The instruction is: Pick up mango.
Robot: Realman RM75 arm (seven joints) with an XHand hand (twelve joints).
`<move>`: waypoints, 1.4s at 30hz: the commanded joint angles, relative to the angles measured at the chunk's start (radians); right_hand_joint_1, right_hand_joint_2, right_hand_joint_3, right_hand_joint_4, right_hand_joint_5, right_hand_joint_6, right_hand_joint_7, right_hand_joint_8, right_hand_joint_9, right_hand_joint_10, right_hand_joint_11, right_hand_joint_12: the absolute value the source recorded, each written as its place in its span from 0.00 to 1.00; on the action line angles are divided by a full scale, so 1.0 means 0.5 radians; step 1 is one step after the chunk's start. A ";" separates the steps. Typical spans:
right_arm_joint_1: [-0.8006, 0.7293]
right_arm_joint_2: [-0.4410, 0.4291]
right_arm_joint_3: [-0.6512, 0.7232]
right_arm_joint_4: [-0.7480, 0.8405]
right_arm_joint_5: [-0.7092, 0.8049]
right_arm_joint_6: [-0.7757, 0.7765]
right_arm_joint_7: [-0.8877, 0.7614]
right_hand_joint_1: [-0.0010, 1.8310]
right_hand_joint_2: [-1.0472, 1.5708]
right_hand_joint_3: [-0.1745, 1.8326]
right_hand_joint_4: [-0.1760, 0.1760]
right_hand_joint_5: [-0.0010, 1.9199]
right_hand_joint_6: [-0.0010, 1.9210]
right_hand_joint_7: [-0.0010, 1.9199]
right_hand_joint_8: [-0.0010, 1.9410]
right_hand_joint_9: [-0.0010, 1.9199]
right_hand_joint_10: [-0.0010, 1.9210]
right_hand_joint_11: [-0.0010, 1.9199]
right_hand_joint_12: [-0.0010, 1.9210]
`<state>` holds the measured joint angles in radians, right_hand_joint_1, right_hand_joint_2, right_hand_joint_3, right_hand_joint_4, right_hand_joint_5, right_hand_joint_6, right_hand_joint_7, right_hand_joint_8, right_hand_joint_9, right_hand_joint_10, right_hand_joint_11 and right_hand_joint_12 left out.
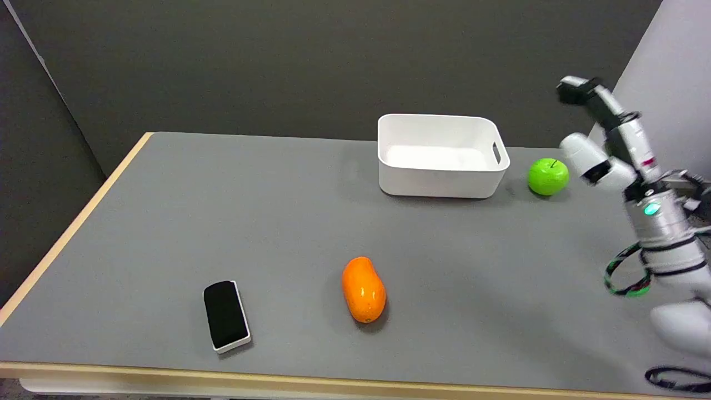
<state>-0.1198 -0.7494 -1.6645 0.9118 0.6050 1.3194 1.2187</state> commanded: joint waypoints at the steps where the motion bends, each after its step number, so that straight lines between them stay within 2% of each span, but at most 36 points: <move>1: -0.918 -0.699 -0.119 1.330 0.024 -0.436 -2.009 0.18 0.63 0.53 0.07 0.11 0.27 0.14 0.27 0.09 0.43 0.00 0.52; 7: -0.866 -0.701 -0.637 1.528 0.226 -0.401 -2.905 0.19 0.62 0.53 0.07 0.11 0.27 0.15 0.28 0.10 0.44 0.00 0.52; 9: -0.799 -0.716 -0.794 1.565 0.300 -0.411 -3.189 0.20 0.64 0.48 0.07 0.12 0.26 0.17 0.25 0.09 0.47 0.00 0.51; 13: -0.661 -0.839 -0.982 1.528 0.369 -0.476 -3.471 0.19 0.62 0.53 0.05 0.11 0.28 0.16 0.28 0.10 0.45 0.00 0.53; 20: -0.547 -1.069 -1.063 1.466 0.382 -0.712 -3.596 0.19 0.62 0.53 0.00 0.11 0.29 0.17 0.29 0.12 0.46 0.00 0.54; 23: -0.502 -1.119 -1.093 1.464 0.390 -0.851 -3.610 0.21 0.65 0.46 0.00 0.12 0.27 0.18 0.26 0.10 0.50 0.00 0.53; 29: -0.402 -1.138 -1.167 1.463 0.397 -1.002 -3.610 0.21 0.65 0.46 0.00 0.12 0.27 0.17 0.26 0.09 0.49 0.00 0.52; 31: -0.396 -1.140 -1.170 1.442 0.418 -1.006 -3.611 0.20 0.62 0.53 0.00 0.11 0.30 0.16 0.30 0.10 0.45 0.00 0.52; 32: -0.398 -1.142 -1.171 1.427 0.439 -1.006 -3.613 0.20 0.62 0.53 0.00 0.11 0.30 0.16 0.30 0.10 0.45 0.00 0.52; 36: -0.417 -1.146 -1.180 1.385 0.515 -0.985 -3.613 0.21 0.65 0.45 0.00 0.12 0.28 0.17 0.27 0.08 0.50 0.00 0.51; 42: -0.473 -1.178 -1.192 1.387 0.602 -0.978 -3.613 0.21 0.65 0.45 0.00 0.11 0.28 0.16 0.27 0.07 0.49 0.00 0.51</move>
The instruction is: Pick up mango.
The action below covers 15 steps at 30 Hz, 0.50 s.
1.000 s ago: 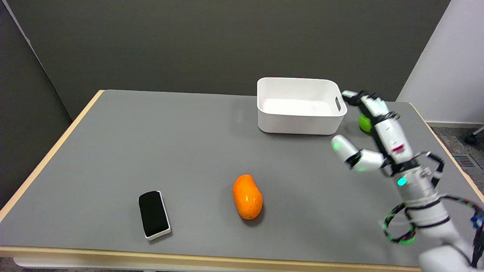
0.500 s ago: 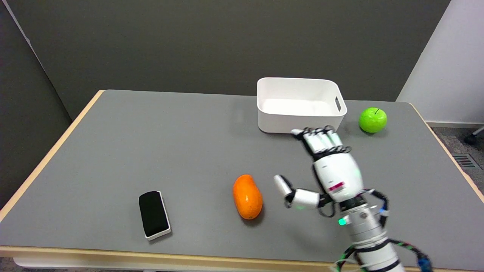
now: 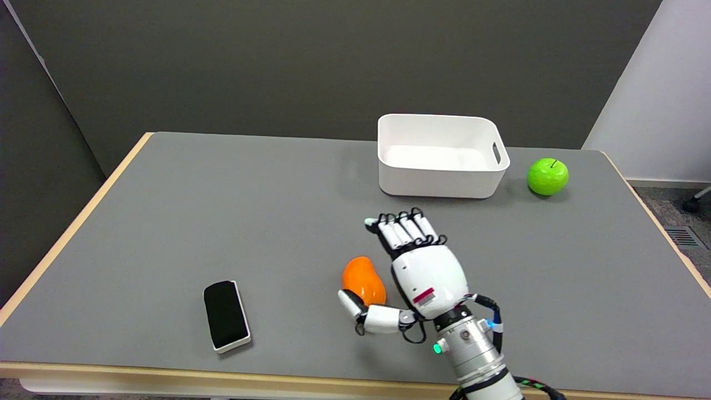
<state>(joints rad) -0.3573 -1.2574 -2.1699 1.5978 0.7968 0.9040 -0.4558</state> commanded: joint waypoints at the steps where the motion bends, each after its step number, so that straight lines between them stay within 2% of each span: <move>1: -0.008 -0.167 -0.187 0.017 0.239 -0.147 -0.264 0.20 0.65 0.45 0.00 0.11 0.28 0.16 0.27 0.07 0.49 0.00 0.51; 15: 0.039 -0.111 -0.191 -0.042 0.654 -0.164 -0.264 0.18 0.66 0.43 0.00 0.09 0.28 0.12 0.27 0.04 0.46 0.00 0.51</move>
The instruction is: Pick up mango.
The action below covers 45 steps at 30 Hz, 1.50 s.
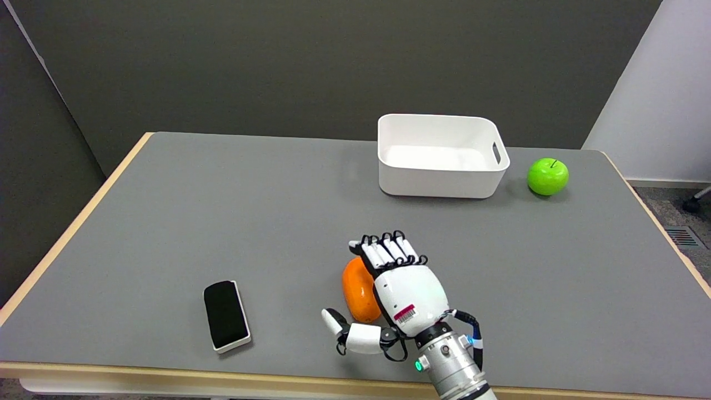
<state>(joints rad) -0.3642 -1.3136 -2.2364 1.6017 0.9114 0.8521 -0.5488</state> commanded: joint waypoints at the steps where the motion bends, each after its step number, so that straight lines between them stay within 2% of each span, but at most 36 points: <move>1: 0.061 0.008 -0.057 -0.053 0.455 -0.060 -0.078 0.17 0.66 0.43 0.00 0.09 0.28 0.12 0.27 0.04 0.45 0.00 0.51; 9: 0.143 0.060 -0.053 -0.062 0.583 -0.060 -0.070 0.18 0.66 0.42 0.00 0.06 0.26 0.09 0.25 0.01 0.43 0.00 0.50; 20: 0.213 0.087 -0.047 -0.080 0.607 -0.060 -0.061 0.19 0.66 0.43 0.00 0.04 0.21 0.07 0.22 0.00 0.40 0.00 0.49; 29: 0.213 0.087 -0.052 -0.070 0.607 -0.083 -0.075 0.23 0.65 0.44 0.00 0.04 0.21 0.06 0.22 0.01 0.44 0.00 0.51; 32: 0.213 0.087 -0.052 -0.091 0.630 -0.104 -0.064 0.31 0.61 0.56 0.00 0.00 0.26 0.03 0.28 0.03 0.39 0.00 0.48; 36: 0.209 0.090 -0.058 -0.134 0.720 -0.108 -0.075 0.30 0.62 0.55 0.00 0.01 0.25 0.03 0.27 0.04 0.40 0.00 0.48; 38: 0.199 0.089 -0.058 -0.155 0.730 -0.108 -0.067 0.25 0.65 0.45 0.00 0.03 0.21 0.06 0.22 0.02 0.44 0.00 0.51; 39: 0.193 0.086 -0.058 -0.158 0.730 -0.108 -0.067 0.24 0.65 0.44 0.00 0.03 0.21 0.06 0.22 0.02 0.45 0.00 0.51; 45: 0.191 0.083 -0.064 -0.145 0.707 -0.108 -0.075 0.26 0.65 0.46 0.00 0.02 0.21 0.05 0.22 0.04 0.46 0.00 0.52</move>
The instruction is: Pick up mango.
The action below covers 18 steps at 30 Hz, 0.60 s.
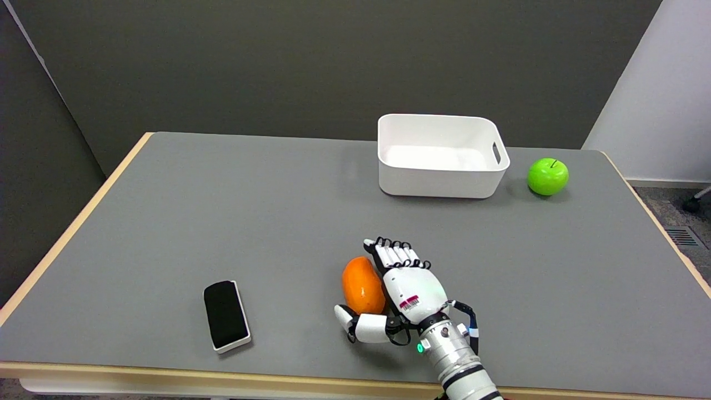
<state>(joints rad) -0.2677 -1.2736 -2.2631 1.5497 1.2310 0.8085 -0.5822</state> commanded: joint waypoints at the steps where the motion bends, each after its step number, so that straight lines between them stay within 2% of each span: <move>1: 0.002 0.004 -0.010 -0.040 0.065 -0.020 -0.008 0.26 0.63 0.51 0.00 0.02 0.21 0.04 0.25 0.06 0.44 0.00 0.53; 2: 0.007 0.005 -0.010 -0.042 0.065 -0.020 -0.008 0.26 0.63 0.52 0.00 0.02 0.22 0.04 0.25 0.06 0.44 0.00 0.53; 4: 0.011 0.008 -0.010 -0.047 0.065 -0.020 -0.008 0.27 0.65 0.46 0.00 0.02 0.21 0.06 0.22 0.06 0.49 0.00 0.52; 8: 0.021 0.009 -0.010 -0.063 0.018 -0.020 -0.008 0.29 0.66 0.46 0.00 0.02 0.21 0.07 0.23 0.08 0.51 0.00 0.54; 10: 0.027 0.012 -0.010 -0.095 -0.095 -0.020 0.009 0.29 0.65 0.52 0.00 0.03 0.21 0.10 0.27 0.13 0.51 0.00 0.61; 12: 0.031 0.002 -0.010 -0.123 -0.241 0.005 0.037 0.34 0.67 0.50 0.00 0.03 0.22 0.15 0.29 0.16 0.56 0.04 0.67; 13: 0.033 -0.004 -0.010 -0.141 -0.308 0.027 0.070 0.37 0.68 0.50 0.00 0.05 0.23 0.18 0.36 0.20 0.59 0.09 0.73; 14: 0.039 -0.014 -0.010 -0.179 -0.405 0.076 0.129 0.43 0.69 0.52 0.00 0.08 0.26 0.24 0.51 0.28 0.64 0.19 0.83; 15: 0.044 -0.020 -0.010 -0.209 -0.465 0.113 0.170 0.50 0.72 0.48 0.00 0.10 0.30 0.27 0.64 0.33 0.69 0.20 0.90; 16: 0.048 -0.027 -0.013 -0.251 -0.543 0.166 0.227 0.61 0.79 0.38 0.00 0.14 0.37 0.29 0.78 0.37 0.72 0.09 0.96; 17: 0.055 -0.041 -0.016 -0.313 -0.648 0.248 0.316 0.69 0.82 0.33 0.00 0.17 0.43 0.31 0.89 0.40 0.77 0.02 1.00; 18: 0.063 -0.056 -0.016 -0.364 -0.718 0.314 0.387 0.69 0.81 0.37 0.00 0.19 0.49 0.31 0.91 0.39 0.83 0.01 1.00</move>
<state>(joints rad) -0.2594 -1.2716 -2.2656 1.5214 1.2161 0.8040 -0.5785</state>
